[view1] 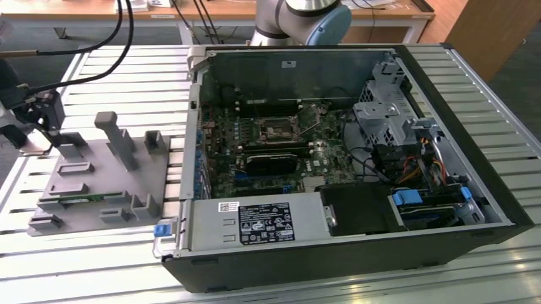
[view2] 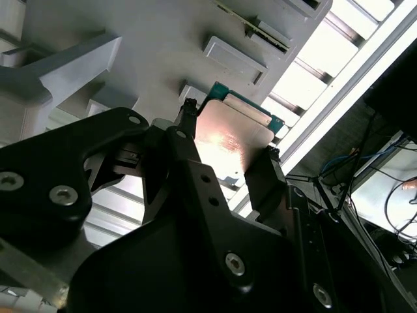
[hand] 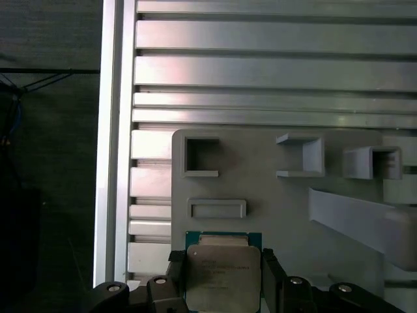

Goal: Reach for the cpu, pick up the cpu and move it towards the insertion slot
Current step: 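Pick up the cpu and move it towards the insertion slot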

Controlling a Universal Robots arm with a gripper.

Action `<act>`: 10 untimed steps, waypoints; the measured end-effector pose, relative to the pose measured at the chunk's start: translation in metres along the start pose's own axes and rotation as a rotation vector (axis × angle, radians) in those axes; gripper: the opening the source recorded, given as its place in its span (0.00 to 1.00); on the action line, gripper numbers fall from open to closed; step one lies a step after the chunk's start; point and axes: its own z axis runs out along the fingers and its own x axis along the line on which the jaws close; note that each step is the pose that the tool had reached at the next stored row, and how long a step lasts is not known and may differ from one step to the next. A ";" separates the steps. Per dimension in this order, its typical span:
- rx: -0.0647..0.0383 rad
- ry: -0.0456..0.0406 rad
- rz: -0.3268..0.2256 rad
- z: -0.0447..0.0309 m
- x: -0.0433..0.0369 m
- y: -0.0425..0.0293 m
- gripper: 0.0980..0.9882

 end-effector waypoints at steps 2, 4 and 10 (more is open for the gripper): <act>0.000 0.0001 0.000 -0.0008 0.0000 0.0000 0.50; 0.000 0.0001 0.000 -0.0015 0.0000 0.0001 0.50; 0.001 0.0001 0.000 -0.0062 0.0001 0.0003 0.50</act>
